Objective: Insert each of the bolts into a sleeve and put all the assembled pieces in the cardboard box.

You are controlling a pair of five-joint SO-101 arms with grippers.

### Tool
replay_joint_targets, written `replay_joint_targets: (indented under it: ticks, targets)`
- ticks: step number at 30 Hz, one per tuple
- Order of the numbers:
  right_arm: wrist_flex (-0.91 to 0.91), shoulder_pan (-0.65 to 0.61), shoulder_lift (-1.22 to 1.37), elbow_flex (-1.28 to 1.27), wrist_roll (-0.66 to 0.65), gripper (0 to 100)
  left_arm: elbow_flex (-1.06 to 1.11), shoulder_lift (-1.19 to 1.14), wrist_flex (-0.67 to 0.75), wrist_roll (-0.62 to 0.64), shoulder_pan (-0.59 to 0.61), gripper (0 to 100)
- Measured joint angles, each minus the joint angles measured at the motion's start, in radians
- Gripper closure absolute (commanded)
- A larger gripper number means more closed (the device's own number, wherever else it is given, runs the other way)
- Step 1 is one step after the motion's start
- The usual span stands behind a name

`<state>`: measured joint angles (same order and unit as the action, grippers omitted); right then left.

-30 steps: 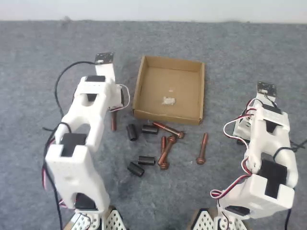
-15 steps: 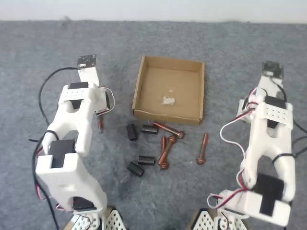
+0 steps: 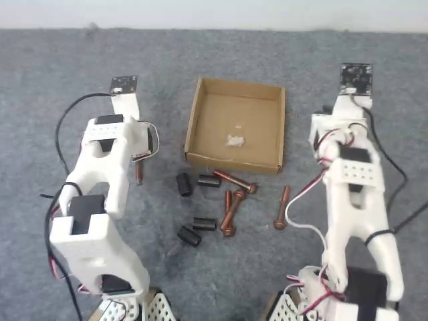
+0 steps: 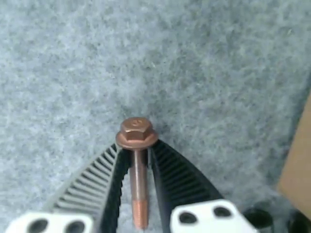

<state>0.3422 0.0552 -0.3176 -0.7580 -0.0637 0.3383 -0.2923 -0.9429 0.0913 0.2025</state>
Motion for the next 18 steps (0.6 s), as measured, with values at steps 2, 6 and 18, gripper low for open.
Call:
replay_joint_targets:
  ticks: [2,6,18]
  targets:
    - [-0.101,-0.032,-0.018,-0.058,0.000,99.2,0.000,0.000,0.000,-0.002,-0.002,99]
    - [-0.339,-0.104,-0.028,-0.169,0.000,99.2,0.000,0.000,0.000,-0.002,-0.006,99]
    - [-0.845,-0.224,-0.028,-0.250,0.000,99.2,0.000,0.000,0.000,-0.002,-0.006,99]
